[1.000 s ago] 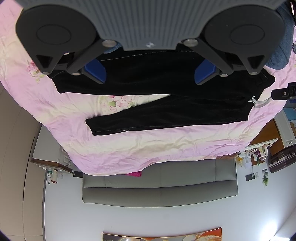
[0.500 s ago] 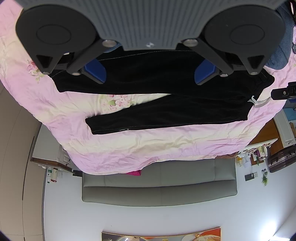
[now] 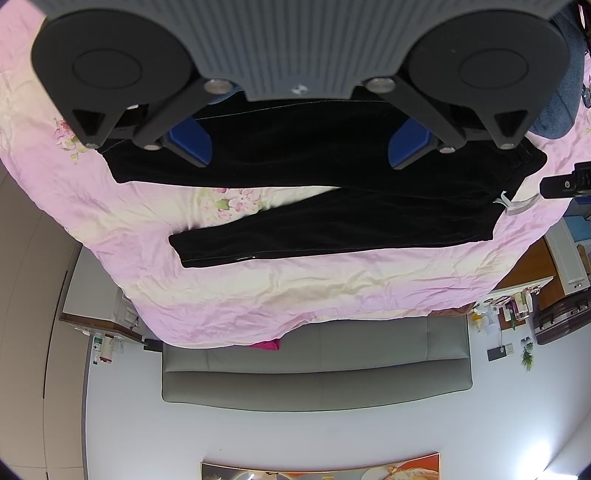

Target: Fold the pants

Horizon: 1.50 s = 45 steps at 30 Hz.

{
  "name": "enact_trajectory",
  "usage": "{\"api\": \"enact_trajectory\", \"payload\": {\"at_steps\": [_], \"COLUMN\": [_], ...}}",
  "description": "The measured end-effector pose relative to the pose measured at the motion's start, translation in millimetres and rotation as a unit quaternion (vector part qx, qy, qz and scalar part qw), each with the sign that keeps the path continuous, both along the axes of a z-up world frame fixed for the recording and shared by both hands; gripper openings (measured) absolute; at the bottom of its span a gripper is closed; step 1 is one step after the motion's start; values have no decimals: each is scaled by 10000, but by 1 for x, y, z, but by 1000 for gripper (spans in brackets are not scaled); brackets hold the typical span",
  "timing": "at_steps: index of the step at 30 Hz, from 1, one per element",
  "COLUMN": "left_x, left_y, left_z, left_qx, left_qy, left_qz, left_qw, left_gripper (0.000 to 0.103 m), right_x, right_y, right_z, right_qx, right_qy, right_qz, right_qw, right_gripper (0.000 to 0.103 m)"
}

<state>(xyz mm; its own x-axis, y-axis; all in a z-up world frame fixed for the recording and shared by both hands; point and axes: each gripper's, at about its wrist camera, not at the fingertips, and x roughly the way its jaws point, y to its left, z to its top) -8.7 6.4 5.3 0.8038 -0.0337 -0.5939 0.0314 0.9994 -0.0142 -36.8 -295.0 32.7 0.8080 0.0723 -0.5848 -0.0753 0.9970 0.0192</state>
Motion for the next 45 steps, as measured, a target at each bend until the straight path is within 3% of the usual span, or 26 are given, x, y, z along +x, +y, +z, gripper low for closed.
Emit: {"api": "enact_trajectory", "payload": {"at_steps": [22, 30, 36, 45], "left_x": [2, 12, 30, 70], "left_y": [0, 1, 9, 30], "left_z": [-3, -1, -8, -42], "left_qx": [-18, 326, 740, 1598], "left_qy": [93, 454, 789, 1186], "left_qz": [-50, -609, -1075, -1648], "left_qw": [9999, 9966, 9883, 9660], "left_gripper": [88, 88, 88, 88], "right_x": [0, 7, 23, 69], "right_y": [1, -2, -10, -34], "right_z": [-2, -7, -12, -35], "right_qx": [-12, -60, -394, -1203], "right_qy": [32, 279, 502, 467], "right_qz": [-15, 112, 241, 706], "right_qw": [10000, 9995, 9977, 9891], "right_gripper": [98, 98, 98, 97]}}
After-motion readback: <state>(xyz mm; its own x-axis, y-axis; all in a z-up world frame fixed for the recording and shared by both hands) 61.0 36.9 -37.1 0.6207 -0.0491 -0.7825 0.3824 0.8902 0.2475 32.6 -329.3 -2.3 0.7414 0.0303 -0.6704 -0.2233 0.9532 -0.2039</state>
